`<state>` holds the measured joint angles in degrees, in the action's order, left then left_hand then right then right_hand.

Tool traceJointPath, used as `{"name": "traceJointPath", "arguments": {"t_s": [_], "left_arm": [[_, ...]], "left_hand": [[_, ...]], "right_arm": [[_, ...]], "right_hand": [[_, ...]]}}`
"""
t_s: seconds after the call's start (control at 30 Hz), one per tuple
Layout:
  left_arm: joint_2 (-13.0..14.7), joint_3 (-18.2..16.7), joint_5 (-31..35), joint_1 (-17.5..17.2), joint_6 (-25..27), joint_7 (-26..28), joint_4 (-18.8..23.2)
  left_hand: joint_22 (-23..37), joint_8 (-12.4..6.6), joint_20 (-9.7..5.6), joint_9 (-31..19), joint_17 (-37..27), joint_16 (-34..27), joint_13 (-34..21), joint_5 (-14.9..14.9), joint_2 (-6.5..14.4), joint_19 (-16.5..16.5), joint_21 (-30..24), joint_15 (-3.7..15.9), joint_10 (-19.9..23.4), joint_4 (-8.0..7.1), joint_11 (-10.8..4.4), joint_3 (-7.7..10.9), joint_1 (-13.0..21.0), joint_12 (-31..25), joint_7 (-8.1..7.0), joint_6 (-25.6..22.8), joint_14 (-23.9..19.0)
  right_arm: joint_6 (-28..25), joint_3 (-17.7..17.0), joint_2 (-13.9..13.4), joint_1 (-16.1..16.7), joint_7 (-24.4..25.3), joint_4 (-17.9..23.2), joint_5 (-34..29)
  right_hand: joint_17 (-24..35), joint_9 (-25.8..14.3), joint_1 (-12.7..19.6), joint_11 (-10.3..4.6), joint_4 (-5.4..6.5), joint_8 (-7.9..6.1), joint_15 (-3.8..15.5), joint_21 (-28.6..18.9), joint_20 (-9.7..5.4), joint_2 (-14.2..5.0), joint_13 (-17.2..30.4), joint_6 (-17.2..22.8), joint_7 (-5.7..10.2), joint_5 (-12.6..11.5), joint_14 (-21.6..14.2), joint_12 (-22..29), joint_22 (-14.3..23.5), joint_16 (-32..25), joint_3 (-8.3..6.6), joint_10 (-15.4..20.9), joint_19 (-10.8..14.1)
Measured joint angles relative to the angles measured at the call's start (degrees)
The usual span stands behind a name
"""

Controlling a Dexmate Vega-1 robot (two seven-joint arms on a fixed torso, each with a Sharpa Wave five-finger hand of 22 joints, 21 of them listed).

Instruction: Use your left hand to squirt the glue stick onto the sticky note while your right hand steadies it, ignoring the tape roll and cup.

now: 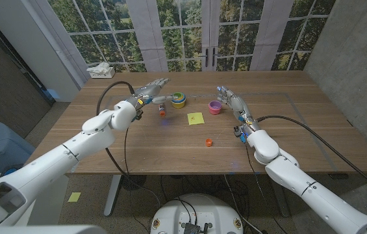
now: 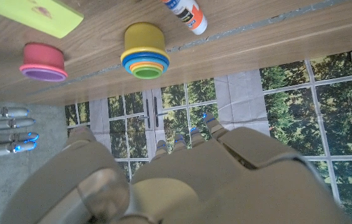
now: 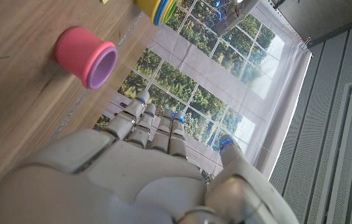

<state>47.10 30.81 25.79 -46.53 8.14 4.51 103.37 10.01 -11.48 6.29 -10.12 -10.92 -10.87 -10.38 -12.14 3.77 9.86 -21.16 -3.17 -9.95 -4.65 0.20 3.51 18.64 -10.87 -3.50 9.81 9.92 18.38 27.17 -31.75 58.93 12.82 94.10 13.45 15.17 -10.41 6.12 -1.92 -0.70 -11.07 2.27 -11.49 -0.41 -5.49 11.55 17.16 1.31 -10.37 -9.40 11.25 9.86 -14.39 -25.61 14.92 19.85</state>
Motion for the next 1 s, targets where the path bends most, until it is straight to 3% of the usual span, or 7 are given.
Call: {"name": "traceJointPath", "arguments": {"t_s": [0.1,0.3,0.53,0.67,0.9,1.0], "left_arm": [[-0.4,-0.8,-3.0,-0.9,-2.4,2.5,-0.7],[-1.7,-2.9,-9.2,-3.1,-6.6,6.1,-2.1],[-2.9,-4.3,-17.4,-4.5,-11.6,7.5,-3.1],[-4.2,-5.5,-22.1,-5.6,-14.3,7.3,-4.5],[-5.9,-7.0,-32.1,-6.8,-19.0,4.3,-6.3],[-6.9,-8.0,-36.4,-7.6,-20.6,2.7,-7.6]], "left_hand": [[0.0,-0.64,-0.50,0.0,0.2,-0.4,0.1,-0.7,-0.2,0.1,0.4,0.74,0.2,-1.13,-0.24,-1.13,-2.3,-0.4,0.00,0.0,-0.1],[-0.2,-1.33,-1.77,0.3,0.5,-0.4,0.4,-2.3,-0.8,-0.1,1.1,2.14,0.1,-3.22,-1.54,-3.23,-6.3,-0.8,0.01,0.0,-0.1],[-0.2,-1.77,-4.14,0.5,0.8,-0.9,0.5,-3.3,-0.5,0.0,1.2,3.75,0.1,-3.45,-2.98,-4.47,-8.1,-1.3,0.26,0.2,-0.3],[-0.2,-1.77,-5.02,0.5,0.8,-0.9,0.5,-3.6,-0.5,0.0,1.6,4.11,0.1,-3.21,-2.98,-4.83,-8.2,-1.3,0.45,0.0,0.0],[-0.4,-1.77,-7.92,0.5,1.1,-0.9,0.5,-4.4,-0.8,0.0,2.0,4.72,0.2,-2.72,-3.30,-5.32,-8.4,-1.3,1.07,0.0,0.0],[-0.4,-1.77,-7.96,0.5,1.1,-0.9,0.5,-4.7,-0.8,0.0,2.1,4.72,0.2,-2.66,-3.71,-5.39,-8.4,-1.3,1.07,0.0,0.0]], "right_arm": [[0.1,-0.1,-0.1,0.2,0.0,0.1,0.1],[0.7,-0.3,-0.2,0.7,0.0,0.2,0.3],[1.1,-0.6,-0.2,1.2,0.0,0.2,0.4],[2.1,-0.8,0.0,1.6,0.2,0.1,0.4],[3.7,-1.3,0.6,2.4,0.7,-0.4,0.5],[4.9,-1.4,0.9,2.7,0.9,-0.6,1.0]], "right_hand": [[-0.2,0.0,-0.2,-0.01,-0.25,0.00,0.08,0.0,-0.02,1.19,-0.1,-0.2,-0.19,0.0,0.1,0.0,0.0,0.3,0.40,0.0,0.0],[-0.3,0.0,-0.8,0.39,-0.32,0.12,-0.23,0.0,-0.94,1.80,-0.1,-0.5,-0.51,0.0,0.4,0.0,0.0,0.3,0.79,-0.4,0.3],[-0.6,0.0,-1.3,0.18,-0.32,0.28,-0.15,0.4,-0.73,2.33,-0.1,-0.5,-0.50,0.0,0.9,0.0,0.0,0.7,1.26,-0.6,-0.8],[-0.9,0.0,-1.3,-0.45,-0.32,0.28,-0.33,0.5,-0.92,2.32,-0.1,-0.5,-0.50,0.0,1.1,-0.2,0.0,1.1,1.26,-1.2,-1.0],[-1.3,0.0,-1.3,-0.44,-0.32,0.28,-0.11,0.5,-1.97,2.32,-0.1,-1.0,-0.58,0.0,1.3,-0.3,0.0,1.6,1.26,-1.9,-0.5],[-1.3,0.0,-1.3,-0.44,-0.32,0.27,-0.12,0.5,-1.97,2.32,-0.1,-1.0,-0.58,0.0,1.3,-0.3,0.0,1.6,1.26,-1.9,-0.5]]}}
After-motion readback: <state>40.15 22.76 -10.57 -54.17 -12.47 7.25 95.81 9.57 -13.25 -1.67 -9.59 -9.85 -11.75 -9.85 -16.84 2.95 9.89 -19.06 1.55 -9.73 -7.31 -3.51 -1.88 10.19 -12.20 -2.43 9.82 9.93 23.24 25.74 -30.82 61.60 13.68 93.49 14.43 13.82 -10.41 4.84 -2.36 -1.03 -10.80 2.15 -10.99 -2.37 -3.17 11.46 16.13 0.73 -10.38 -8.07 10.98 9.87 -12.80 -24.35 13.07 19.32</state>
